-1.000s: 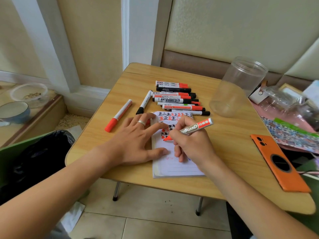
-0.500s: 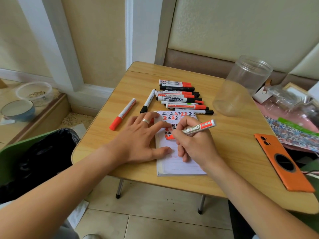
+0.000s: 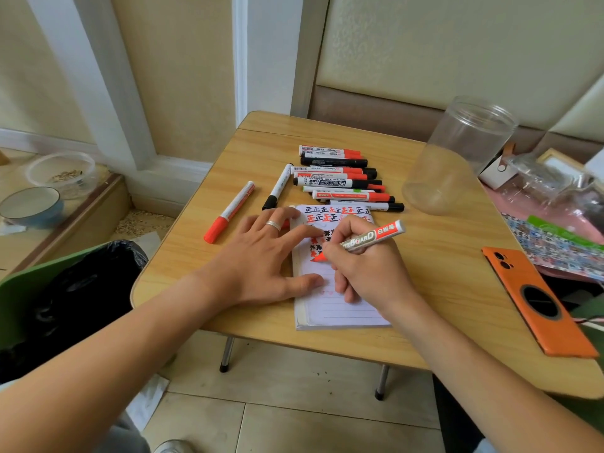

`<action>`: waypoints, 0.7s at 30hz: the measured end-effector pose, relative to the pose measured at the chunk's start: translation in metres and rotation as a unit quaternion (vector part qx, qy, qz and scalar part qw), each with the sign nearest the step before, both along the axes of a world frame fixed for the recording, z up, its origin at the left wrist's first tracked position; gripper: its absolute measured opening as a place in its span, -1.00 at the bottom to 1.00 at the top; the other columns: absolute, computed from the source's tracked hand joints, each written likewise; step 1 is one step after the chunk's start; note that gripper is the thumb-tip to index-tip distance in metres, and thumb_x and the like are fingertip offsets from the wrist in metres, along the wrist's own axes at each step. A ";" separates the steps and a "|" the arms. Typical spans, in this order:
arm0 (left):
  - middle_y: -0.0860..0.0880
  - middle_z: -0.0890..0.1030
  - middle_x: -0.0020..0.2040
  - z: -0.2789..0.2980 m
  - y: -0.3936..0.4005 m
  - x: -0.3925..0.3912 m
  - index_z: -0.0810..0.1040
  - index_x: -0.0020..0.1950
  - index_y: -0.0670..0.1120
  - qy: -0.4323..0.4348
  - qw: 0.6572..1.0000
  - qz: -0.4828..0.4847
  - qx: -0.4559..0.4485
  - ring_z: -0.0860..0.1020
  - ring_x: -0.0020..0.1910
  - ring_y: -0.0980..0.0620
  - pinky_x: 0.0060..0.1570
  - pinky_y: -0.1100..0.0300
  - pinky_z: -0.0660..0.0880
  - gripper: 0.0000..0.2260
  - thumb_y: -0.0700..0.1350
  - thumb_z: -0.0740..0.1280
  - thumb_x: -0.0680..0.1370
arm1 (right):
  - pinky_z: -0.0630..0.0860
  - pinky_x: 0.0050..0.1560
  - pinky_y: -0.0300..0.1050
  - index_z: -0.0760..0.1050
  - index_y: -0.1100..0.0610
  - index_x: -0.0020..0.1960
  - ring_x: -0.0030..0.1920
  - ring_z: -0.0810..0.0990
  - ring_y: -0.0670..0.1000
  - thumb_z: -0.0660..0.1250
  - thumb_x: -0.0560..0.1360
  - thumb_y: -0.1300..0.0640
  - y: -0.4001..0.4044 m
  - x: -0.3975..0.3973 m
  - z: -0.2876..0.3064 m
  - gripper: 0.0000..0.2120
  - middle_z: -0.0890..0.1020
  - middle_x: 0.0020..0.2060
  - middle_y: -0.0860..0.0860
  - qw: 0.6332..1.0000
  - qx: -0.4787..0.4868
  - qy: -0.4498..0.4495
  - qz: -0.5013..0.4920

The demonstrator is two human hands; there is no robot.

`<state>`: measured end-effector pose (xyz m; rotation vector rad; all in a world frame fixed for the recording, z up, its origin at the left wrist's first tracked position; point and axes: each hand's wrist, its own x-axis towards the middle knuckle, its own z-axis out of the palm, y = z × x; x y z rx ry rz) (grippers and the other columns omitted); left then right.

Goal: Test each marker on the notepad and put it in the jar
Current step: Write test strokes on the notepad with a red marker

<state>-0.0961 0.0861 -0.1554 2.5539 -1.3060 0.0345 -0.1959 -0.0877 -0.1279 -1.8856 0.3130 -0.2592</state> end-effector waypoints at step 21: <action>0.03 0.20 0.53 0.002 -0.001 0.000 0.19 0.52 0.32 0.006 1.000 0.000 0.007 0.16 0.53 -0.02 0.46 0.01 0.11 -0.29 0.57 -0.04 0.43 | 0.36 -0.58 -0.20 0.46 0.17 -0.17 -0.62 0.47 0.05 0.39 0.54 0.25 0.000 -0.001 0.001 -0.85 0.53 -0.56 0.09 1.000 -0.012 0.001 -0.003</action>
